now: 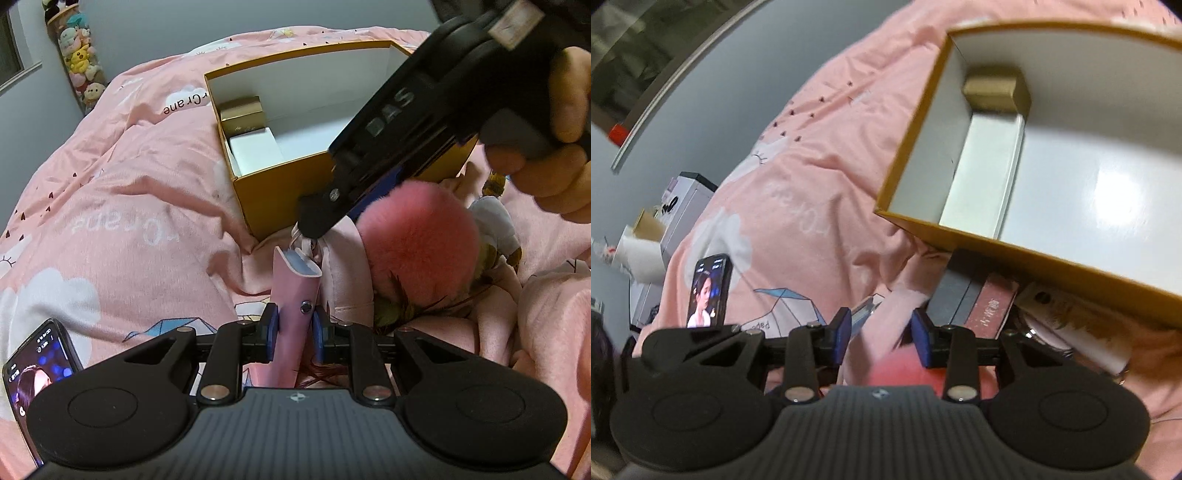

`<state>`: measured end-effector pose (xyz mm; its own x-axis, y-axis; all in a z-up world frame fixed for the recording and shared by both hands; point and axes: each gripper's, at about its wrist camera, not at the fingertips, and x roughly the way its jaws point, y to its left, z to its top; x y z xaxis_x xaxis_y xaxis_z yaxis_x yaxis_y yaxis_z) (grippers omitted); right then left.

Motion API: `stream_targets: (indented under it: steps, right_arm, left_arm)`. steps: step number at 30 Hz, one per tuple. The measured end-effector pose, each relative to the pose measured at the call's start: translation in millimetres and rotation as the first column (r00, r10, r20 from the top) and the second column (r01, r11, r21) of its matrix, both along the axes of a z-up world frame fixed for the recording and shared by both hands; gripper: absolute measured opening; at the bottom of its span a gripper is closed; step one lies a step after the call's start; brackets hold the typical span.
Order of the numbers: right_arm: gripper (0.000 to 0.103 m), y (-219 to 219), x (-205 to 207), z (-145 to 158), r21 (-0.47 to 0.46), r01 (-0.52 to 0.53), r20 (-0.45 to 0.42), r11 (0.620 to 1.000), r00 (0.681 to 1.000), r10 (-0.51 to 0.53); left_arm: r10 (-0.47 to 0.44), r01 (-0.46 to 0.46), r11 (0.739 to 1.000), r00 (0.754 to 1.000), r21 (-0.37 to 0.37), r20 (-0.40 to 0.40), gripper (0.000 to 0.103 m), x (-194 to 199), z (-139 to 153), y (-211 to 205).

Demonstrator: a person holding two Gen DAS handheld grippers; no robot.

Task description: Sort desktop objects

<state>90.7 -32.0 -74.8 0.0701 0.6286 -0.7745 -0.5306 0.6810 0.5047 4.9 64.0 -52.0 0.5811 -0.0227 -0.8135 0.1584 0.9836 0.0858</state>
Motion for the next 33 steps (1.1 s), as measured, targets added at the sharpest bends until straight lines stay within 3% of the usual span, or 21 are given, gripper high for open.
stream_targets:
  steps: [4,11,18,24,33]
  right_arm:
    - [0.034,1,1,-9,0.014,0.008,-0.052,1.0,0.999,-0.007]
    - [0.028,-7,-12,2,0.05,0.012,-0.001,0.999,1.0,-0.012]
    - [0.023,-21,-15,37,0.147,0.014,0.068,0.989,0.997,-0.024]
    - [0.022,-33,-5,71,0.22,0.032,0.143,0.975,0.988,-0.064]
    - [0.021,-55,19,116,0.28,0.081,0.266,0.957,0.951,-0.158]
  left_arm:
    - [-0.001,0.001,1.0,1.0,0.003,0.0,0.022,0,0,0]
    - [0.007,-0.007,1.0,0.999,-0.005,0.036,0.021,-3,11,4]
    - [0.062,-0.053,0.994,0.993,-0.091,0.099,0.02,-1,44,23]
    - [0.058,-0.035,0.994,0.973,-0.108,0.221,0.02,4,79,24]
    - [0.061,-0.008,0.987,0.941,-0.16,0.334,0.019,51,113,19]
